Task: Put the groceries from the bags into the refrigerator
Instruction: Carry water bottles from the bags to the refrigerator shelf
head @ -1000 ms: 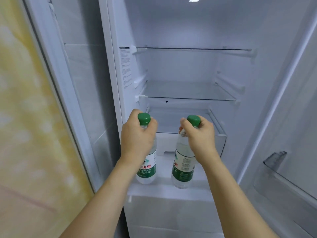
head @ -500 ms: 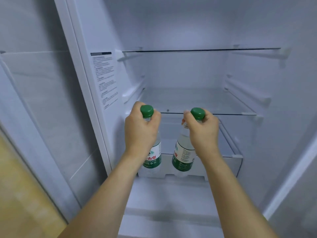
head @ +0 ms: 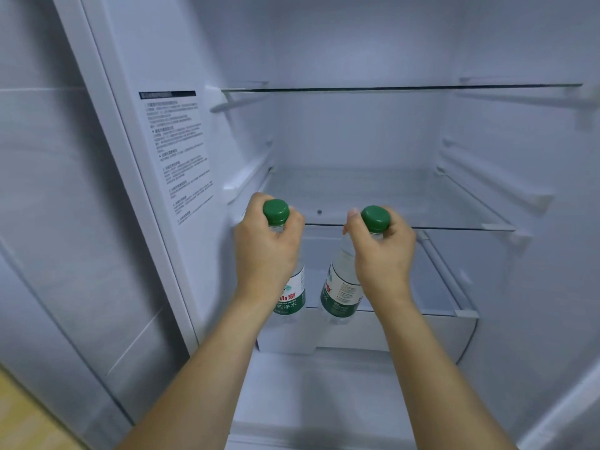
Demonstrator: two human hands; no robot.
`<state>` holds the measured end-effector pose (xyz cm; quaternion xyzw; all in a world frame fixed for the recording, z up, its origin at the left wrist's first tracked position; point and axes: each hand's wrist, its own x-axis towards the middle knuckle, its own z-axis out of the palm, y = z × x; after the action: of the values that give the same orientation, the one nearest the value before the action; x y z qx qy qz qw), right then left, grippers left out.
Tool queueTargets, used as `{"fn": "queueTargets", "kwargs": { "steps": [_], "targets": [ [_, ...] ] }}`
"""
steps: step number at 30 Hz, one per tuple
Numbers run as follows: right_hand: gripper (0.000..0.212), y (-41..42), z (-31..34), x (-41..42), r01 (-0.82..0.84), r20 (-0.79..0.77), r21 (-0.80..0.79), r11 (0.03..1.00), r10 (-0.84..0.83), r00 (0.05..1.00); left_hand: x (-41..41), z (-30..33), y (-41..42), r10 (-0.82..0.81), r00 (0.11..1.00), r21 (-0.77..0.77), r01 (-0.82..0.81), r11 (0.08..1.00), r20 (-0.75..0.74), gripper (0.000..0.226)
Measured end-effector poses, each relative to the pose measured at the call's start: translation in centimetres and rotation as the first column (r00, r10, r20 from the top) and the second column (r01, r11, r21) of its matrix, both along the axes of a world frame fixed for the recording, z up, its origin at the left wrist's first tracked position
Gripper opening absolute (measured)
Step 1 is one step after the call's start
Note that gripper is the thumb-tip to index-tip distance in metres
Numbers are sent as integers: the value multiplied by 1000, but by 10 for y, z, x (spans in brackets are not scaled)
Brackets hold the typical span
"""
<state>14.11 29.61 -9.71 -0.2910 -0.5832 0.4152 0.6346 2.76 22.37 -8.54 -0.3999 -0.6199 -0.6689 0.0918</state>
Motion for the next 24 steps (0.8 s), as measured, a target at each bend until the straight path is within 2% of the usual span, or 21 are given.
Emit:
{"fn": "queueTargets", "kwargs": {
  "steps": [8, 24],
  "targets": [
    [24, -2, -4, -8, 5, -51, 45, 999, -3, 999, -4, -11, 3, -13, 1000, 13, 13, 1000, -8, 21],
    [14, 3, -25, -20, 61, -171, 150, 987, -35, 985, -19, -30, 11, 51, 998, 181, -44, 982, -35, 16]
  ]
}}
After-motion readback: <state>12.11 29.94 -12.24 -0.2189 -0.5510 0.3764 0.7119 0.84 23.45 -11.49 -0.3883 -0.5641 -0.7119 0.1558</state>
